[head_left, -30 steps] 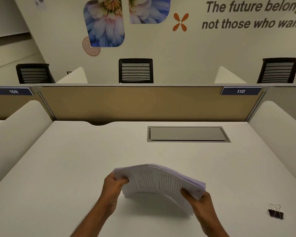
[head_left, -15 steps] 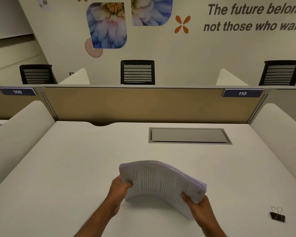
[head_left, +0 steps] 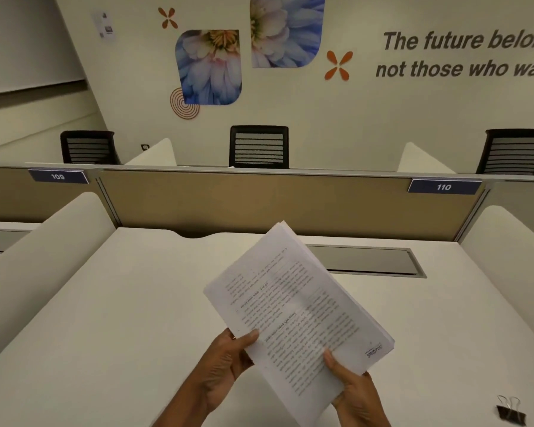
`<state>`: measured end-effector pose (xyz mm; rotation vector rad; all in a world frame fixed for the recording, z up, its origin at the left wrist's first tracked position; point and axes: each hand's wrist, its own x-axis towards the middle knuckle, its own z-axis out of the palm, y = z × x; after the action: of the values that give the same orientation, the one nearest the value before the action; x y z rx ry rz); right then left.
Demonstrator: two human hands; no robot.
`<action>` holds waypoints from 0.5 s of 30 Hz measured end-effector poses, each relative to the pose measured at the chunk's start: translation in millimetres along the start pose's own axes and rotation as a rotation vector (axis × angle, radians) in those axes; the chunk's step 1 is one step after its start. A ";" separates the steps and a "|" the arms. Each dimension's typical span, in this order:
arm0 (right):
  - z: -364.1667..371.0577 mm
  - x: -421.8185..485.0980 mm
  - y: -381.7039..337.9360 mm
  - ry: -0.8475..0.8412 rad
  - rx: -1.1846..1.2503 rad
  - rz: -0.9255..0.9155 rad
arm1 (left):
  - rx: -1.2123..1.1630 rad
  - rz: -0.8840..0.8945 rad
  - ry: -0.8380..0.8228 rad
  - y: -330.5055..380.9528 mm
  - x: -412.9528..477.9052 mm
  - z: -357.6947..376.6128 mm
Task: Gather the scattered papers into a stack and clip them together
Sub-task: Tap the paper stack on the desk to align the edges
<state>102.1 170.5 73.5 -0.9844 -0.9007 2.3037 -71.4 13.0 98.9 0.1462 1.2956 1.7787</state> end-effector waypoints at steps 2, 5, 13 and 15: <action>9.5 -4.2 5.5 0.003 0.029 0.016 | -0.068 0.007 0.056 1.1 -1.6 14.9; 1.9 -3.1 -3.8 0.001 0.013 -0.003 | -0.012 0.046 0.118 14.8 -2.9 18.4; -13.7 12.2 -78.7 -0.248 -0.714 -0.134 | 0.294 0.151 0.064 47.7 -5.3 12.1; -1.0 14.3 -76.9 -0.289 -0.740 -0.147 | 0.334 0.170 0.061 48.1 -3.3 17.8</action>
<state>106.4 231.6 122.2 -0.8089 -1.9592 2.0308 -87.7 21.1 146.9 0.4014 1.6600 1.7038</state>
